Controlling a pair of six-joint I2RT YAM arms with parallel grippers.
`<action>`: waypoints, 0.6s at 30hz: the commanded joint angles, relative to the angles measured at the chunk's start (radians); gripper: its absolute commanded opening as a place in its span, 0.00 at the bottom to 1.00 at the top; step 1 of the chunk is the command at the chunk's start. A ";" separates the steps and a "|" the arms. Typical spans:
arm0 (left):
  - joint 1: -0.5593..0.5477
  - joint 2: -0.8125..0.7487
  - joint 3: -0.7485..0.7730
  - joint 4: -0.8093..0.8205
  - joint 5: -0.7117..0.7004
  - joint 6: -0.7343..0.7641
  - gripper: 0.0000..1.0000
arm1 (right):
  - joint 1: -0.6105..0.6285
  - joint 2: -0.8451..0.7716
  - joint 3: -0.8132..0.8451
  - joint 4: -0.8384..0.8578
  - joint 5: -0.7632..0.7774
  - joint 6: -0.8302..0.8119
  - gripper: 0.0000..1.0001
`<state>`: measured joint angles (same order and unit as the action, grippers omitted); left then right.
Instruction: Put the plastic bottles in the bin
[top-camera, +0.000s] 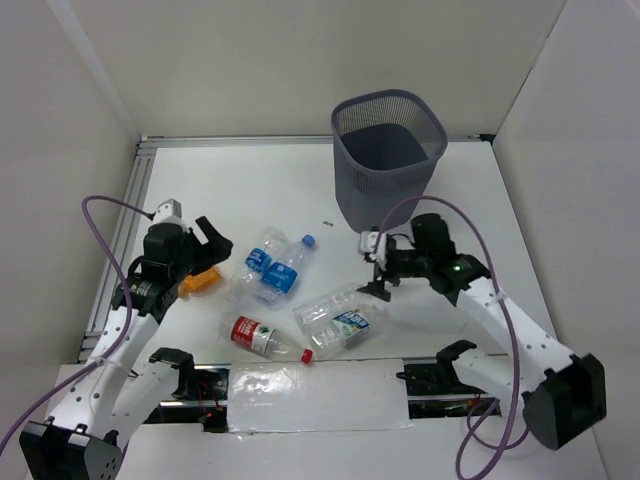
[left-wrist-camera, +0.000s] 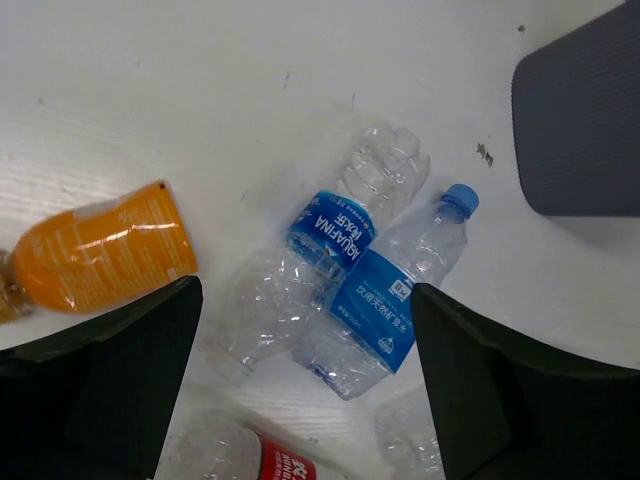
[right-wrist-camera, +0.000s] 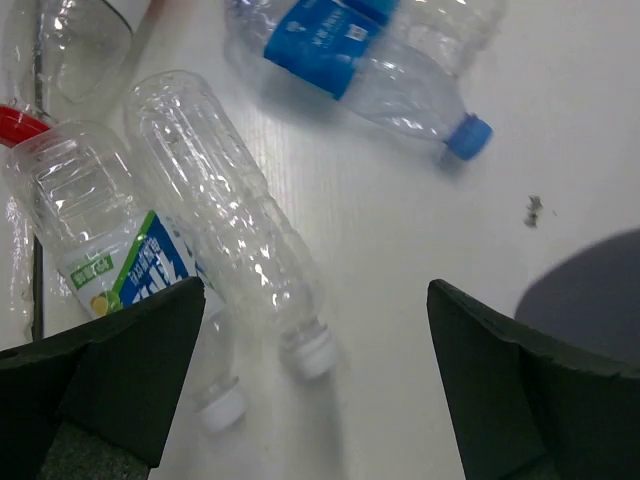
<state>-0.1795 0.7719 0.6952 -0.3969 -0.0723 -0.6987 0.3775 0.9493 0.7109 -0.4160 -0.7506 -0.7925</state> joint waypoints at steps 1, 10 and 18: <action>-0.003 0.000 -0.006 -0.082 -0.086 -0.099 1.00 | 0.127 0.094 -0.007 0.139 0.109 -0.053 0.99; -0.035 -0.019 -0.025 -0.152 -0.106 -0.139 1.00 | 0.212 0.412 0.081 0.071 0.089 -0.352 0.99; -0.084 -0.017 -0.025 -0.131 -0.084 -0.113 1.00 | 0.239 0.581 0.105 0.025 0.109 -0.568 0.96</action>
<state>-0.2474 0.7589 0.6727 -0.5652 -0.1600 -0.8200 0.6037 1.5002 0.7826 -0.3618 -0.6464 -1.2156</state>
